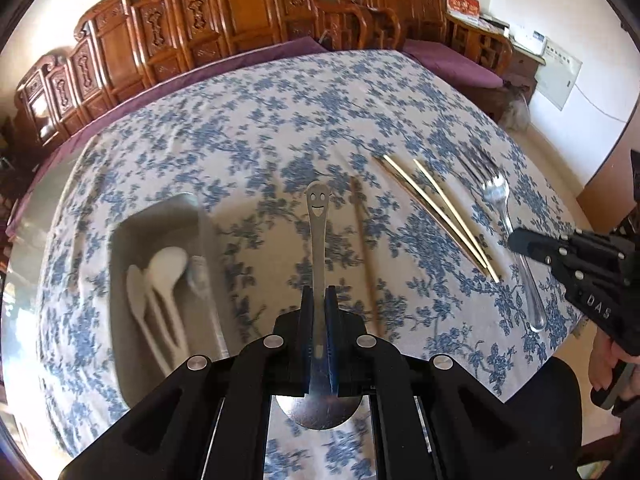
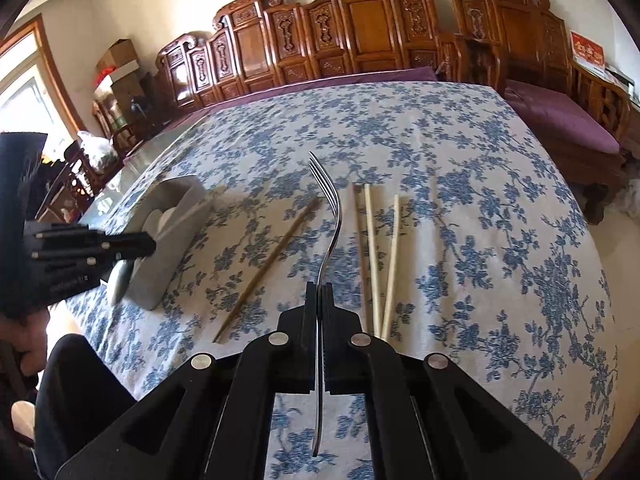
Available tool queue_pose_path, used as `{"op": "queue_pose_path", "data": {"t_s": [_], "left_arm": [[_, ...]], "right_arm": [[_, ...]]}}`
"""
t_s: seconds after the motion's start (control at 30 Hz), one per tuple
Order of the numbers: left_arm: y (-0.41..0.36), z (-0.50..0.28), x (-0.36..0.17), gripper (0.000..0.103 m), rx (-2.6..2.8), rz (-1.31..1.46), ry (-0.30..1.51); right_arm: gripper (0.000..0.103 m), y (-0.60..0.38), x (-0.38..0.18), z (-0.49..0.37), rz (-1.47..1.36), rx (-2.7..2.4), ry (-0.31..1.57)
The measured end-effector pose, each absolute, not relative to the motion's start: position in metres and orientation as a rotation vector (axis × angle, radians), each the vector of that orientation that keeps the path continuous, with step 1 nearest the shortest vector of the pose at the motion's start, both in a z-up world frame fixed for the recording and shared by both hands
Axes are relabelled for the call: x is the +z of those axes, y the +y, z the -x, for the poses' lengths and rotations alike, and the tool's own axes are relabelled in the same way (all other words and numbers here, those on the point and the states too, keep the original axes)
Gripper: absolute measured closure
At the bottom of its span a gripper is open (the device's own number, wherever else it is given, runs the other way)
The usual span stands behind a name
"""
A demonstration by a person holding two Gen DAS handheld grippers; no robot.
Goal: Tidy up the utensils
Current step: 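Carry the smiley-face spoon into the grey tray with the left tool while the right tool holds the fork, then open the left tool to release the smiley-face spoon into the tray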
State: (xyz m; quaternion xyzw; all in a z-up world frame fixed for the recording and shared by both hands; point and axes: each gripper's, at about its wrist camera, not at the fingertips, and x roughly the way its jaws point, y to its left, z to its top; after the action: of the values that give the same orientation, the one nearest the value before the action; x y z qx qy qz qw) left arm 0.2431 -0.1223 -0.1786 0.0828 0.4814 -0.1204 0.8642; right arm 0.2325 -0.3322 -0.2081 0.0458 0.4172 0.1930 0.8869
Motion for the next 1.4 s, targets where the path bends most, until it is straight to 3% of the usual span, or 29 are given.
{"op": "queue_pose_path", "data": {"t_s": [0.37, 0.77, 1.4], "left_arm": [[-0.067, -0.245, -0.163, 0.098, -0.202, -0.133, 0.971], [-0.004, -0.273, -0.212, 0.098, -0.132, -0.059, 1.045], [-0.007, -0.285, -0.249, 0.098, -0.153, -0.069, 1.119]], "right_arm": [[0.100, -0.293, -0.206, -0.217, -0.046, 0.493, 0.879], [0.100, -0.264, -0.204, -0.224, -0.024, 0.531, 0.879], [0.100, -0.213, -0.192, -0.247, -0.033, 0.575, 0.878]]}}
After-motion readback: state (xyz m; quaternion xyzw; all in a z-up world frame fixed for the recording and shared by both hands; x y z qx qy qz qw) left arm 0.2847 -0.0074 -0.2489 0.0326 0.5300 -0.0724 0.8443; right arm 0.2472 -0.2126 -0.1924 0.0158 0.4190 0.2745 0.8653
